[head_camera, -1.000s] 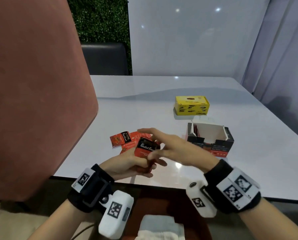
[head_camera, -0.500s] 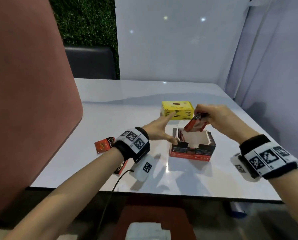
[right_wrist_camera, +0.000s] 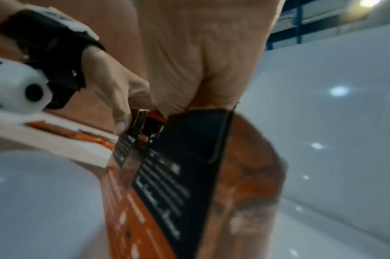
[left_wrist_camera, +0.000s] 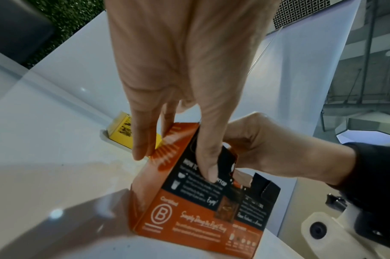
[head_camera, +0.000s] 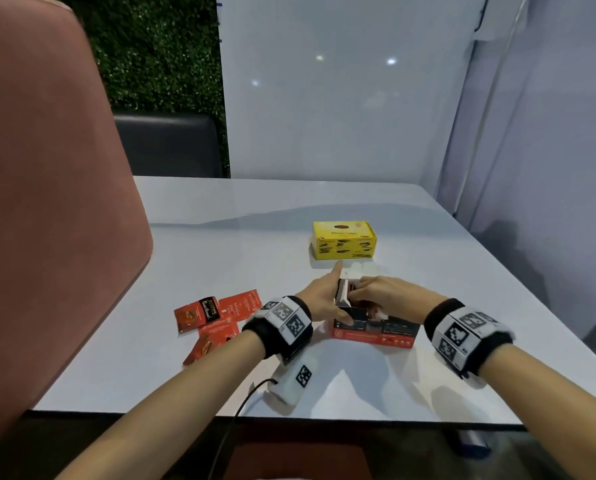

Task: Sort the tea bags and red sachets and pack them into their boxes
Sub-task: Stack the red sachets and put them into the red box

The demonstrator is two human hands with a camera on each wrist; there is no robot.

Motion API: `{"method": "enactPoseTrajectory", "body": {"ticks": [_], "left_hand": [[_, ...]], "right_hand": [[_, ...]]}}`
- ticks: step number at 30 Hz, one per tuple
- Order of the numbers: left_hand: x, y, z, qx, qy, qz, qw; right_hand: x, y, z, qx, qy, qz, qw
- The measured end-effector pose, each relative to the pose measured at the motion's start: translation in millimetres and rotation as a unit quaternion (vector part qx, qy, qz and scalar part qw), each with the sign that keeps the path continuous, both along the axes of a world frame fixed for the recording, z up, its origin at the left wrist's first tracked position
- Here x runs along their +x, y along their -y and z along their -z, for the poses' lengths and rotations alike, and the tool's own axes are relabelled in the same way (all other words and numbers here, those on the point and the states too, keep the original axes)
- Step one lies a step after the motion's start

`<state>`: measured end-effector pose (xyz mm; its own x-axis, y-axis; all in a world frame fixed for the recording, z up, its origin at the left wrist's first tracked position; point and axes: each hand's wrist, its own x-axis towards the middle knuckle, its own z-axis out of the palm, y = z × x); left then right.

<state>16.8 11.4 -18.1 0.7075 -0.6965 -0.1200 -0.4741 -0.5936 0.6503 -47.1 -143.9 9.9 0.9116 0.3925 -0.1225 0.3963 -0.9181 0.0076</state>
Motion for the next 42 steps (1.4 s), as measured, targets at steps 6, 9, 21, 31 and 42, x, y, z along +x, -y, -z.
{"method": "enactPoseTrajectory", "body": {"ticks": [6,9,21,31,42], "left_hand": [[4,-1,3,-0.006,-0.007,-0.015,1.000],[6,-1,6,-0.011,-0.008,-0.010,1.000],[1,0,1,-0.019,0.037,-0.022,0.999],[-6,-61,-21,-0.066,-0.033,-0.061,0.995],[62,-212,5,0.205,0.000,-0.277,0.939]], "right_hand": [[-4,9,1,0.079,0.033,0.022,0.996],[-15,12,-2,0.168,0.148,0.078,0.972],[-10,-31,0,0.140,0.012,0.281,0.949],[-17,-30,-13,0.104,0.084,0.319,0.938],[0,-172,24,0.170,-0.066,0.098,0.978]]}}
